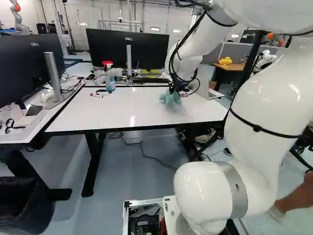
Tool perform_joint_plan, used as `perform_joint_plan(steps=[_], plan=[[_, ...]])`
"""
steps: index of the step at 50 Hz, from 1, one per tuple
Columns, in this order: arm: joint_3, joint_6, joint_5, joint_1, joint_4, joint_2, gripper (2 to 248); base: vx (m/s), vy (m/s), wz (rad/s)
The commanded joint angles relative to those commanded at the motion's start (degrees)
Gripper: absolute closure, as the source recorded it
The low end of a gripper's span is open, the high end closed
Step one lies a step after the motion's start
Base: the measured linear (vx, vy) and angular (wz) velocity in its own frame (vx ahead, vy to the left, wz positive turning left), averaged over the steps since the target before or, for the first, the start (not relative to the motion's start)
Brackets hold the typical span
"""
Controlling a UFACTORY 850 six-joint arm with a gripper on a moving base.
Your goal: Clean the table with the green towel
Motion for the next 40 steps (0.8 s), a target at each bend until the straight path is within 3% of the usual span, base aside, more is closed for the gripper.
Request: perform_joint_plan(steps=[30, 40], plan=[[0.2, 0.0, 0.0, 0.2, 0.0, 0.2, 210, 0.0, 0.0, 0.0], [-0.5, 0.0, 0.0, 1.4, 0.0, -0.5, 210, 0.0, 0.0, 0.0]])
